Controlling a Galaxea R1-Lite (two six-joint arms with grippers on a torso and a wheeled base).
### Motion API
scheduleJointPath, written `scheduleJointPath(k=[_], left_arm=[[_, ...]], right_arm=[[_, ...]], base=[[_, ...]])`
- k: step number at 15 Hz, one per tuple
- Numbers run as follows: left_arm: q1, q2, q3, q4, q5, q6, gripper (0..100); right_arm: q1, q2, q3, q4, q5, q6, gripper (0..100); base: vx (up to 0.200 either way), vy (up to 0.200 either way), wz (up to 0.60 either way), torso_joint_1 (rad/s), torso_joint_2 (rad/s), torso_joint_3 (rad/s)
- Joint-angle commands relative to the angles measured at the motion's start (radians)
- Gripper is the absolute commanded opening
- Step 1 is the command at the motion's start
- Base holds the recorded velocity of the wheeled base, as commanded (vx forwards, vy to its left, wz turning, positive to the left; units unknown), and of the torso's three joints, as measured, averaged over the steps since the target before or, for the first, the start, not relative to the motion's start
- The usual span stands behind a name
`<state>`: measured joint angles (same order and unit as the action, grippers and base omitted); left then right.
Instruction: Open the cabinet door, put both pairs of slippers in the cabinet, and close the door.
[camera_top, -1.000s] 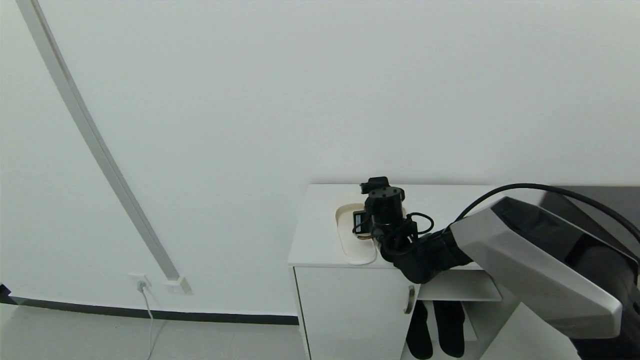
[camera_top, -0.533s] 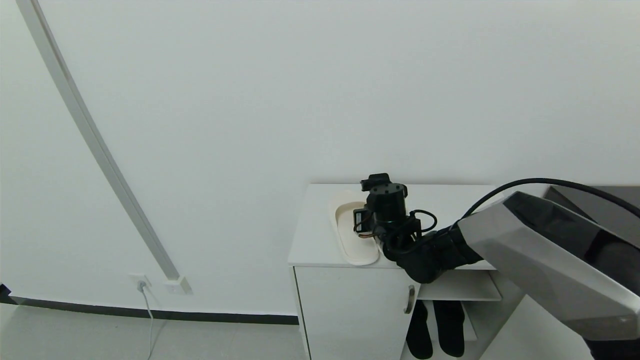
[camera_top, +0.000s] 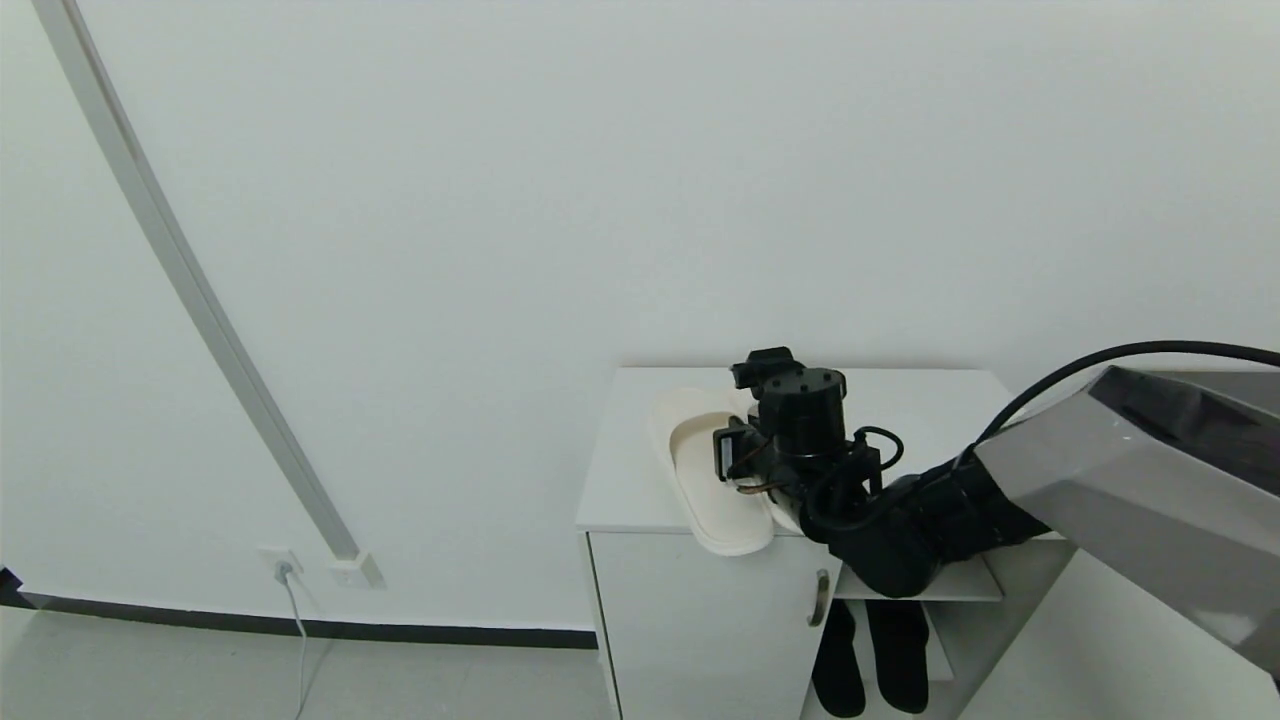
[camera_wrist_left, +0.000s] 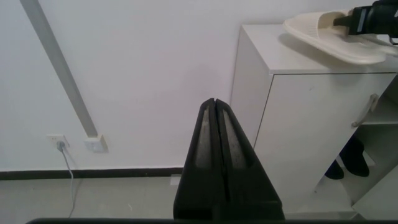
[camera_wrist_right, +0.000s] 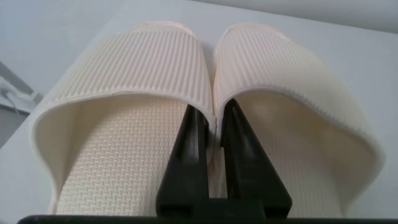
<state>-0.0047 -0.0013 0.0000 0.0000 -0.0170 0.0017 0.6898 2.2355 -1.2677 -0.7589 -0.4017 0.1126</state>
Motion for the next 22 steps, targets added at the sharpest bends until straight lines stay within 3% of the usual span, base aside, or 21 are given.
scheduleJointPath(k=[1, 5, 11, 22], left_arm=[[0.000, 0.001, 0.000, 0.000, 0.000, 0.000, 0], [0.000, 0.001, 0.000, 0.000, 0.000, 0.000, 0], [0.000, 0.001, 0.000, 0.000, 0.000, 0.000, 0], [0.000, 0.001, 0.000, 0.000, 0.000, 0.000, 0]], right_arm=[[0.005, -0.097, 0.088, -0.003, 0.047, -0.001, 0], [0.016, -0.226, 0.240, -0.003, 0.129, -0.001, 0], [0.080, -0.401, 0.475, -0.036, 0.138, 0.007, 0], [0.096, -0.415, 0.531, -0.037, 0.136, 0.002, 0]], base=[[0.000, 0.000, 0.00, 0.000, 0.00, 0.000], [0.000, 0.000, 0.00, 0.000, 0.00, 0.000], [0.000, 0.000, 0.00, 0.000, 0.00, 0.000], [0.000, 0.000, 0.00, 0.000, 0.00, 0.000]])
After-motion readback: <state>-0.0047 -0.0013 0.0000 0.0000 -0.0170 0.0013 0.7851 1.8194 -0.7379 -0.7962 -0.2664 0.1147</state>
